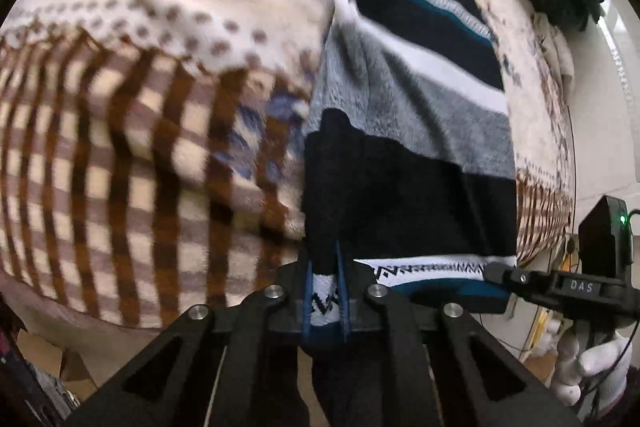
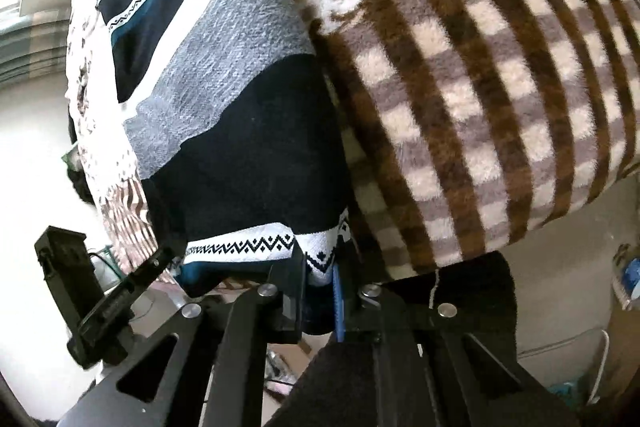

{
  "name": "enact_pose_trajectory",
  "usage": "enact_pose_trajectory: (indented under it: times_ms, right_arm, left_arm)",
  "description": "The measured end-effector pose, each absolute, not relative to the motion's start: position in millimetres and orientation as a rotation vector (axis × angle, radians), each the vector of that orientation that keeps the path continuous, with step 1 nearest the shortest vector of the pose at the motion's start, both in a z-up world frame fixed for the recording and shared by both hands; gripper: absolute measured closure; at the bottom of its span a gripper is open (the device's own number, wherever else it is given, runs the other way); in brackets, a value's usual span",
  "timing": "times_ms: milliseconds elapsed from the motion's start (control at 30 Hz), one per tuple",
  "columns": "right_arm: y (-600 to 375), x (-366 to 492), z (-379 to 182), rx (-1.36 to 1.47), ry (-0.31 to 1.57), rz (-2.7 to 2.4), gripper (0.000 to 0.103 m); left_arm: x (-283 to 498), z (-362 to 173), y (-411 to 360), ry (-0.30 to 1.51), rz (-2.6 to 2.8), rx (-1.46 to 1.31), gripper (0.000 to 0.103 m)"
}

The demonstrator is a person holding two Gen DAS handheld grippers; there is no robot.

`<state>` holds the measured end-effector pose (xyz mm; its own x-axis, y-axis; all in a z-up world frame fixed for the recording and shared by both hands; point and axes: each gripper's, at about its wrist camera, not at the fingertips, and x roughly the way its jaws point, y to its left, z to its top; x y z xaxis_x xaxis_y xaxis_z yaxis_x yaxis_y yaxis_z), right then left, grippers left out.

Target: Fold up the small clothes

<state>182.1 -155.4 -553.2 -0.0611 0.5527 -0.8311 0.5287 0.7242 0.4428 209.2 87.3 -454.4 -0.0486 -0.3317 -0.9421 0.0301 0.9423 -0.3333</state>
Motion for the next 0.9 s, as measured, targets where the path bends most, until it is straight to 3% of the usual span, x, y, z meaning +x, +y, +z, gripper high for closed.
enact_pose_trajectory:
  times_ms: [200,433,533,567,667,767,900]
  right_arm:
    - [-151.5,173.8,-526.8,0.834,1.672,0.026,0.093]
    - [-142.5,181.5,-558.1,0.741,1.761,-0.036,0.093]
    - [-146.0,183.5,-565.1,0.761,1.777,-0.022,0.091]
    - [-146.9,185.8,-563.7,0.776,1.777,-0.002,0.090]
    - [-157.7,186.9,-557.3,0.816,1.747,0.042,0.071]
    - [-173.6,184.7,-555.0,0.846,1.684,0.077,0.056]
    - [-182.8,182.4,-579.8,0.925,1.690,0.092,0.054]
  left_arm:
    - [202.1,-488.8,102.3,1.646,-0.278,-0.204,0.094]
    - [202.3,-497.7,88.3,1.669,-0.287,-0.201,0.094]
    - [203.9,-483.1,98.1,1.646,-0.310,-0.253,0.089]
    - [205.0,-475.2,101.9,1.616,-0.321,-0.270,0.078]
    - [204.1,-464.6,122.1,1.544,-0.371,-0.347,0.033]
    - [206.4,-485.7,129.8,1.570,-0.367,-0.448,0.032]
    - [205.0,-504.4,121.9,1.603,-0.380,-0.457,0.032]
